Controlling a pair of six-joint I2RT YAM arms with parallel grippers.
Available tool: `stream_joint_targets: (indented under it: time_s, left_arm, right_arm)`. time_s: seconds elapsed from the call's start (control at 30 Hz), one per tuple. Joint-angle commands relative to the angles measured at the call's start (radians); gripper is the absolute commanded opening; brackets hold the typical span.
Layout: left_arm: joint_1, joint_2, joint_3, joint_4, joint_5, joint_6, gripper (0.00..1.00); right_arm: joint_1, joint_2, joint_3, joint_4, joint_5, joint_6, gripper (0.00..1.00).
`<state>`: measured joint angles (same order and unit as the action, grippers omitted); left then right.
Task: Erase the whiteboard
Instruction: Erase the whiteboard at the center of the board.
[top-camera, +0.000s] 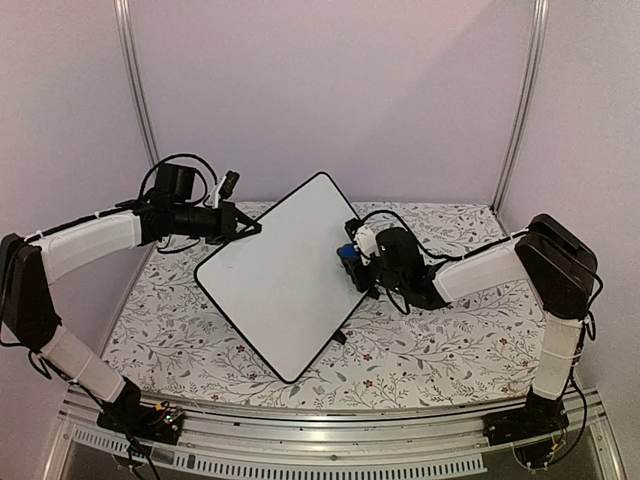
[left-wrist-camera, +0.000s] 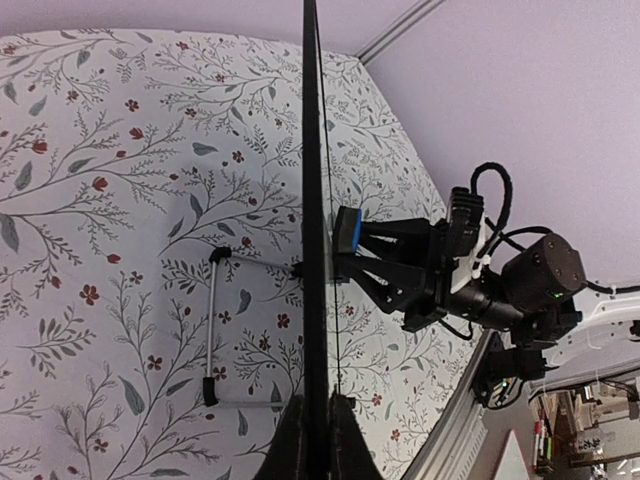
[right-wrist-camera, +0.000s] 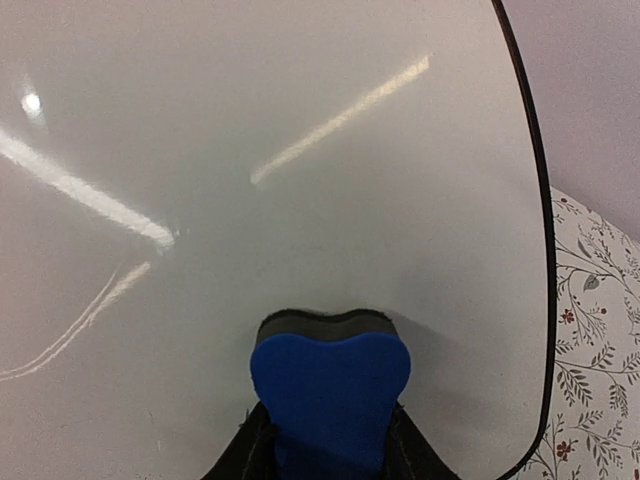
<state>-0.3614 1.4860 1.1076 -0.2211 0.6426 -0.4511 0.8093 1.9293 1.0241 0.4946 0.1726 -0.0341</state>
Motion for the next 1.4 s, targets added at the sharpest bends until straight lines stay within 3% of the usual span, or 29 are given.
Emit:
stream_joint_targets:
  time_s: [0.0, 0.43, 1.0, 1.37]
  left_arm:
    - [-0.005, 0.01, -0.012, 0.025, 0.006, 0.064, 0.0]
    - [-0.006, 0.006, -0.012, 0.022, -0.002, 0.067, 0.0]
    - [-0.005, 0.011, -0.011, 0.022, 0.002, 0.066, 0.0]
    - [-0.006, 0.009, -0.011, 0.022, 0.003, 0.065, 0.0]
  right_arm:
    - [-0.002, 0.004, -0.001, -0.042, -0.023, 0.018, 0.33]
    - [0.0, 0.024, 0.175, -0.081, -0.094, -0.006, 0.33]
    - [-0.034, 0.007, -0.005, -0.043, -0.054, 0.063, 0.33]
    - [-0.036, 0.048, 0.198, -0.101, -0.109, 0.001, 0.33]
